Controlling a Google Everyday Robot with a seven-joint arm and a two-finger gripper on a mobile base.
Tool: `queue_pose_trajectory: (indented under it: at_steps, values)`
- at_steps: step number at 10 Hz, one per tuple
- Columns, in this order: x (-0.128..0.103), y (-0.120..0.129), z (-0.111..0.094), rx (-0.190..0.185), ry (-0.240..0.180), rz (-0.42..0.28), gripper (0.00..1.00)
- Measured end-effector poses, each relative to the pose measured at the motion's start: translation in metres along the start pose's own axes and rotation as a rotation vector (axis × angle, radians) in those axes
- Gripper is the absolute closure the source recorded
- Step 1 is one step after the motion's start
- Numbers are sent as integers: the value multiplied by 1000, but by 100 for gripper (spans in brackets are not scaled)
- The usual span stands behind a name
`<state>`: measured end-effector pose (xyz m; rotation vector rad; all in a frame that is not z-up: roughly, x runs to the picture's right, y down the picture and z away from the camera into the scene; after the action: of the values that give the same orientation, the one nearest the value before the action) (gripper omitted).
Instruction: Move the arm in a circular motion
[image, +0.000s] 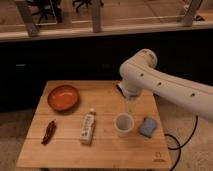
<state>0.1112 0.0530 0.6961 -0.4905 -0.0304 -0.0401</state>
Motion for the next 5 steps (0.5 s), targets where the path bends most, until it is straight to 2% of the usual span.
queue_pose_trajectory:
  at_steps: [5]
  values:
    - [-16,-1,1,1,-8,-19,20]
